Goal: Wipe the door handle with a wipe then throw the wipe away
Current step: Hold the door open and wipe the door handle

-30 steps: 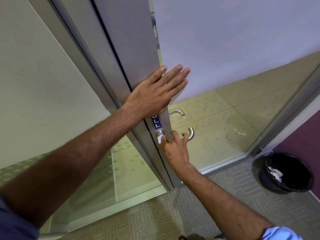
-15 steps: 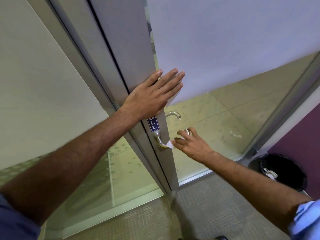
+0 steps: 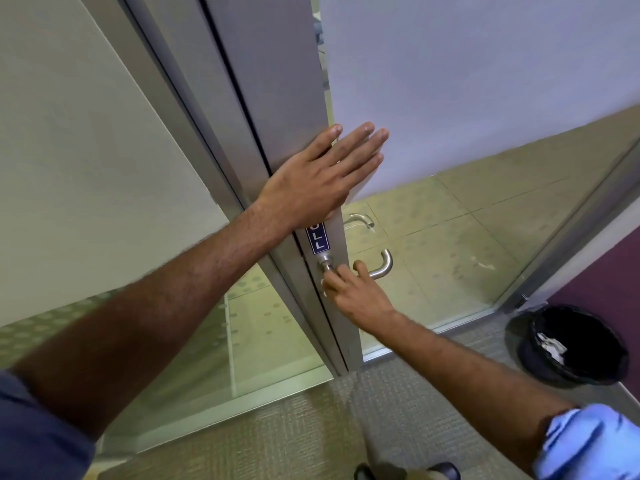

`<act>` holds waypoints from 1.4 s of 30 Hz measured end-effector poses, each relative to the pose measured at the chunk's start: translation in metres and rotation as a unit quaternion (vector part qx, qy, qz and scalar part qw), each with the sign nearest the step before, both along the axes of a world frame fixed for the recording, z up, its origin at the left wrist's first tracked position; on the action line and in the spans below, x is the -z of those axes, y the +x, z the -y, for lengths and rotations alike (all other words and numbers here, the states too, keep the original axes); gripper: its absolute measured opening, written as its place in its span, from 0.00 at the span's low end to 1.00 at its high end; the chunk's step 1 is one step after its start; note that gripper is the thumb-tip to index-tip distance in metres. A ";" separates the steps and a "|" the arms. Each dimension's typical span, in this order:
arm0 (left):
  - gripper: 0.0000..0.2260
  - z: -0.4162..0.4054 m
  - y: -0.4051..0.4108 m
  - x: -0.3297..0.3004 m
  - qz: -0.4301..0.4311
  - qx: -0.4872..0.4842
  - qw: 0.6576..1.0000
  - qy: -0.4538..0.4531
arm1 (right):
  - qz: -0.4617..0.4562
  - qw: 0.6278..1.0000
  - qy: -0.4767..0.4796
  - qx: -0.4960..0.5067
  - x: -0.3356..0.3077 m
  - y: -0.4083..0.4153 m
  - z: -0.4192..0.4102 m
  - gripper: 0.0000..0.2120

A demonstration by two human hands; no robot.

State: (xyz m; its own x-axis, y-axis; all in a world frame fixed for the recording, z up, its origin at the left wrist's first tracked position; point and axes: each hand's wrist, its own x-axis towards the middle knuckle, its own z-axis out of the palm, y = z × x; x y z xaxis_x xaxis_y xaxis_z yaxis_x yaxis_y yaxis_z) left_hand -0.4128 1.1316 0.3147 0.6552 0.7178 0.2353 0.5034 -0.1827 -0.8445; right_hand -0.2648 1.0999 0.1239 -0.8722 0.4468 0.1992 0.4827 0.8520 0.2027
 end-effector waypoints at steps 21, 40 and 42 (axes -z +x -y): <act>0.30 0.000 0.000 0.000 -0.010 0.000 1.000 0.002 | -0.166 0.953 -0.154 0.200 -0.031 -0.052 -0.008 0.04; 0.34 0.001 0.000 0.000 -0.014 -0.012 1.000 0.003 | -0.139 0.985 -0.098 0.018 0.001 0.006 -0.014 0.12; 0.34 0.002 -0.001 -0.001 -0.010 -0.011 1.000 0.000 | -0.094 0.995 -0.032 -0.032 0.004 0.015 -0.017 0.18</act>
